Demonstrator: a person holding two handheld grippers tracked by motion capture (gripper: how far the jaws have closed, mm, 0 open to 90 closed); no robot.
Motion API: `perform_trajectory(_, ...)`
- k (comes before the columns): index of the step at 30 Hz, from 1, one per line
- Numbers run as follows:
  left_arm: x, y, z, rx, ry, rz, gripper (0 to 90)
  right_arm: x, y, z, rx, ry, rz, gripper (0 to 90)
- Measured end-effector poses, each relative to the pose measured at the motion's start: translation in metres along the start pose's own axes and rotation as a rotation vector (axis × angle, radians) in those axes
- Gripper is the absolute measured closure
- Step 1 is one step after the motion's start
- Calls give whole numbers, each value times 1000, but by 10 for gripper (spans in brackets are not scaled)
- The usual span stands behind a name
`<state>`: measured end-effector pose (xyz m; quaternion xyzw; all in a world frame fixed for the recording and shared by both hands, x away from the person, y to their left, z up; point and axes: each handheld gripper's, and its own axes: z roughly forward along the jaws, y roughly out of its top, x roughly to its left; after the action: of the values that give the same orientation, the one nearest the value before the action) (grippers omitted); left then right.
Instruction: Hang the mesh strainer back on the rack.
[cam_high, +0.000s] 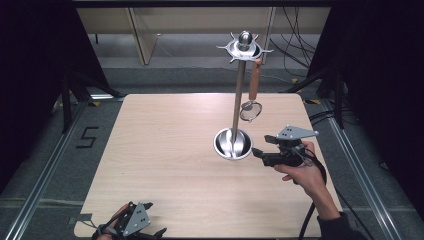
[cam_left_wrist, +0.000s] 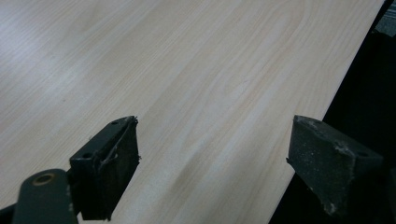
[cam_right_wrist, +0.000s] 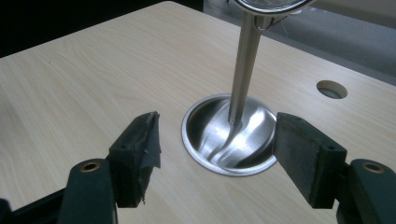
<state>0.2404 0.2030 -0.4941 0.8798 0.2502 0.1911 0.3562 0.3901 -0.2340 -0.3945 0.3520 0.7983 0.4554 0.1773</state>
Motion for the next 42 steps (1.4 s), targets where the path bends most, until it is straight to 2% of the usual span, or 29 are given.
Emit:
perform_trajectory(3,0,-1,0,1,-9,-7,157,1,-2,1,-9,-1,0,328)
perform_trajectory(4,0,-1,0,1,-8,-9,157,1,-3,2,-20,0,-17,327)
perform_trajectory(6,0,-1,0,0,-9,-9,157,1,-3,2,-10,10,-22,326)
perform_trajectory(7,-1,-1,0,-2,-9,-11,157,3,-5,3,-20,3,-18,325)
perform_trajectory(8,-1,-1,0,-3,-9,-10,157,5,-5,3,-2,14,-4,324)
perform_trajectory(9,0,-1,0,-2,-9,-3,157,4,-7,5,-15,5,-33,324)
perform_trajectory(10,-1,-1,0,-4,-3,1,157,6,-8,5,-2,10,-14,324)
perform_trajectory(11,-1,-1,1,-1,-4,3,157,5,-10,8,-7,9,-27,324)
perform_trajectory(12,1,0,-1,30,-6,22,157,8,-12,8,16,17,0,323)
perform_trajectory(13,0,0,-1,22,1,15,157,6,-13,9,13,19,-21,323)
perform_trajectory(14,0,0,-1,21,9,19,157,8,-15,11,18,19,-9,323)
perform_trajectory(15,-1,-1,0,1,-8,-2,157,10,-19,13,31,25,4,322)
perform_trajectory(16,0,0,-1,22,-1,12,157,10,-19,13,31,25,4,322)
perform_trajectory(17,0,0,-1,22,1,14,157,8,-20,14,37,32,-19,322)
perform_trajectory(21,1,0,-2,32,19,40,157,12,-28,19,51,38,0,320)
perform_trajectory(22,1,0,-2,31,19,40,157,11,-30,21,47,35,-21,320)
perform_trajectory(23,1,0,-2,27,16,32,157,13,-32,22,51,37,-1,321)
perform_trajectory(24,0,0,-2,20,12,24,157,12,-34,22,52,36,-18,320)
perform_trajectory(27,1,0,-2,32,18,40,157,13,-40,24,69,37,-9,320)
perform_trajectory(28,1,0,-2,32,17,39,157,15,-42,24,79,46,14,320)
perform_trajectory(29,1,0,-2,28,15,33,157,15,-45,25,67,37,2,320)
perform_trajectory(32,-1,0,-1,16,-12,10,157,16,-52,24,88,44,-2,311)
perform_trajectory(35,-1,0,-1,15,-9,11,157,17,-54,24,82,44,-11,310)
perform_trajectory(41,-1,0,-1,16,-11,10,157,21,-61,22,87,56,8,283)
perform_trajectory(42,-1,0,-1,16,-11,10,157,23,-62,22,92,53,29,277)
